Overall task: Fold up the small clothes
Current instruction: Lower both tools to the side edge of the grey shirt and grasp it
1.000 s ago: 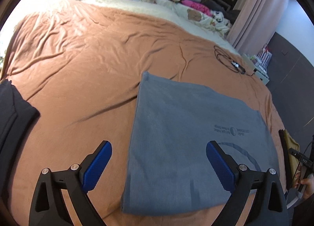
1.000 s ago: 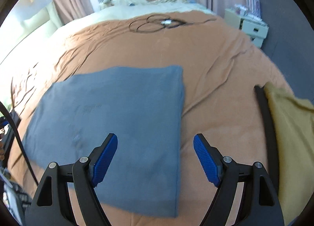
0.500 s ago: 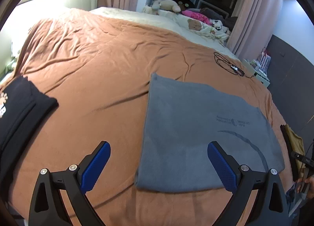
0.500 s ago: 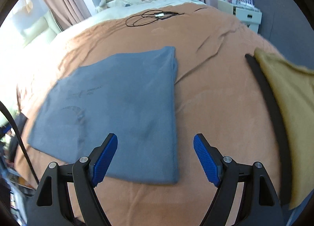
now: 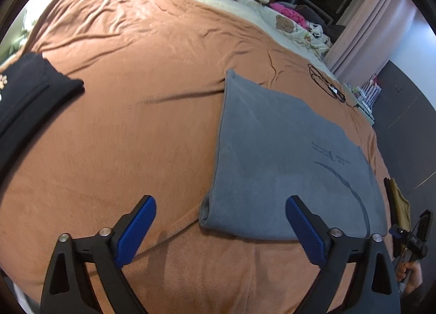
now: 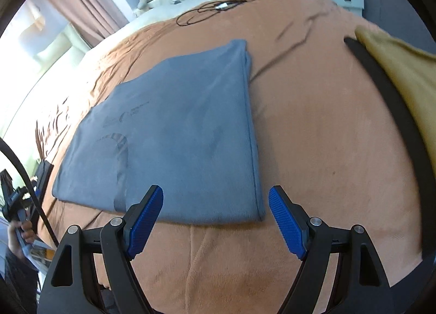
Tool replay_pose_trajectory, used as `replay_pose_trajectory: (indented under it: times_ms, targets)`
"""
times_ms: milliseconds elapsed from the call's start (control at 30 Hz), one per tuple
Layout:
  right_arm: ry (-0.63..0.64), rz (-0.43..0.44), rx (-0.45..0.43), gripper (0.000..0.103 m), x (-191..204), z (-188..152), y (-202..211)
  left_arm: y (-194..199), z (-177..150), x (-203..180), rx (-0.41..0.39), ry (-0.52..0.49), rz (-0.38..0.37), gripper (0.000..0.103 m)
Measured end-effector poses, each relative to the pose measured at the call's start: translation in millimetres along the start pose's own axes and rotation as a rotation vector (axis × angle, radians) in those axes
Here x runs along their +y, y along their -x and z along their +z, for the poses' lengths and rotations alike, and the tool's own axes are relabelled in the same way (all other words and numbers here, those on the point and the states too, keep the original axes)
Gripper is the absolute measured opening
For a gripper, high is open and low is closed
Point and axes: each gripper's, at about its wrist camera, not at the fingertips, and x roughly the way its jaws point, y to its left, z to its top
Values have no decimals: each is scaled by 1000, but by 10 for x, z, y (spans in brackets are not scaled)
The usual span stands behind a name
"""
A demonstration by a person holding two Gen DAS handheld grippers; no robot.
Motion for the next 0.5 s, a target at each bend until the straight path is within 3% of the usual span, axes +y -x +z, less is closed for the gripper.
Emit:
replay_pose_trajectory:
  times_ms: [200, 300, 367, 433, 500]
  targets:
    - [-59, 15, 47, 79, -202, -3, -108, -223, -92, 87, 80, 37, -17, 70]
    - [-90, 20, 52, 78, -296, -13, -120, -340, -158, 126, 127, 70, -44, 54]
    - [-111, 34, 45, 70, -337, -31, -93, -399, -195, 144, 150, 87, -48, 47]
    - [-145, 47, 45, 58, -411, -44, -73, -430, -216, 162, 162, 106, -63, 45]
    - [-189, 80, 45, 53, -492, -66, -47, -454, -227, 198, 171, 131, -81, 45]
